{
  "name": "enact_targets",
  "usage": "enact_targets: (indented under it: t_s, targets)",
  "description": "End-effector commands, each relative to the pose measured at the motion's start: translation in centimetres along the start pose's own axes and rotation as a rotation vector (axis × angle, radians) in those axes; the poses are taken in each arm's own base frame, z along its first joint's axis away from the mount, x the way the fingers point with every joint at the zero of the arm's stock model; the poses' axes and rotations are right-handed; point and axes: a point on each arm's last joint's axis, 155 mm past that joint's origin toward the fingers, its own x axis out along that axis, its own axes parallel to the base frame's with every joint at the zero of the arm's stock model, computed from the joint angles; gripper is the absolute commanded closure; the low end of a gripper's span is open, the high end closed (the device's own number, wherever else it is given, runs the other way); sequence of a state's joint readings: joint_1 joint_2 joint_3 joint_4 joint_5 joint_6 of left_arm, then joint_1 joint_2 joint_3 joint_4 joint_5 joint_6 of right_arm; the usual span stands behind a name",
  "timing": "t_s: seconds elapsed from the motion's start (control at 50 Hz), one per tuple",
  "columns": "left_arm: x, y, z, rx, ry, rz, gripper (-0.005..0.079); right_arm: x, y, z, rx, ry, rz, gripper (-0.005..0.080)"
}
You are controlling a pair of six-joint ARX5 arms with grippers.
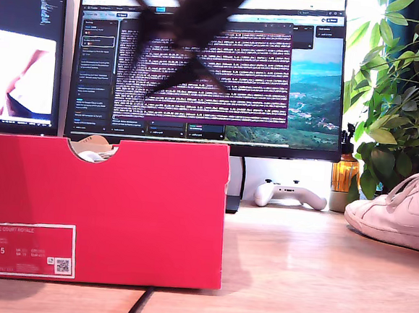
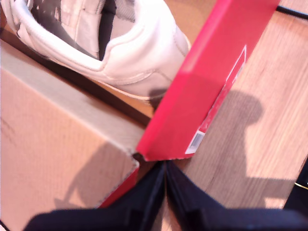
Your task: Pack the white shoes by picking the first shoe and placing it inside the red shoebox, left side, then picking and rotating the second shoe and placing it in the shoebox
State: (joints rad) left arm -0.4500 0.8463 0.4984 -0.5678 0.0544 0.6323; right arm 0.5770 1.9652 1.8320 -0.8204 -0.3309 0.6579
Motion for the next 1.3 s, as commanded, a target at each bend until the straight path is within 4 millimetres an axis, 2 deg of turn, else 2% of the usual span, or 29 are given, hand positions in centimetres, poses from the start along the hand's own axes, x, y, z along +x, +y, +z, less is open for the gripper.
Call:
enact_targets:
  t_s: [0.0, 0.06, 0.12, 0.3, 0.42, 0.46, 0.6, 0.76, 0.86, 0.94, 1.1, 1.28]
  targets:
    - [-0.2, 0.3, 0.8, -0.001, -0.022, 0.003, 0.0761, -1.1, -1.9, -0.3, 0.048, -0.010, -0.097, 0.0502]
    - [-0.2, 0.3, 0.8, -0.001, -0.022, 0.003, 0.0761, -1.9, -5.5, -0.4, 0.134, -0.023, -0.246, 0.0502]
    - [-0.2, 0.3, 0.8, -0.001, -0.022, 0.003, 0.0761, -2.8, -8.3, -0.8, 0.210, -0.035, -0.367, 0.0502]
    - [-0.2, 0.3, 0.8, -0.001, -0.022, 0.003, 0.0762, -5.6, -13.1, -1.3, 0.366, -0.097, -0.597, 0.0502]
    - [-0.2, 0.3, 0.8, -0.001, -0.022, 0.003, 0.0761, -8.9, -16.8, -2.6, 0.465, -0.131, -0.796, 0.0503]
    - [-0.2, 0.3, 0.8, -0.001, -0.022, 0.003, 0.0761, -9.3, -17.2, -2.4, 0.467, -0.150, -0.817, 0.0503]
    - [-0.2, 0.3, 0.8, -0.001, -0.023, 0.003, 0.0761, -10.9, -16.9, -1.8, 0.488, -0.198, -0.796, 0.0492]
    - [-0.2, 0.3, 0.8, 0.000, -0.022, 0.003, 0.0762, -13.7, -16.9, -1.1, 0.504, -0.270, -0.783, 0.0340]
    - [-0.2, 0.3, 0.8, -0.001, -0.022, 0.003, 0.0762, -15.8, -17.7, -1.2, 0.528, -0.313, -0.790, 0.0245]
    - [-0.2, 0.3, 0.8, -0.001, -0.022, 0.003, 0.0761, -17.1, -18.7, -1.9, 0.580, -0.334, -0.795, 0.0215]
    - [-0.2, 0.3, 0.8, -0.001, -0.022, 0.003, 0.0761, -18.9, -21.7, -4.9, 0.717, -0.353, -0.834, 0.0215]
    - [-0.2, 0.3, 0.8, -0.001, -0.022, 0.003, 0.0761, -19.4, -24.8, -8.3, 0.848, -0.331, -0.886, 0.0215]
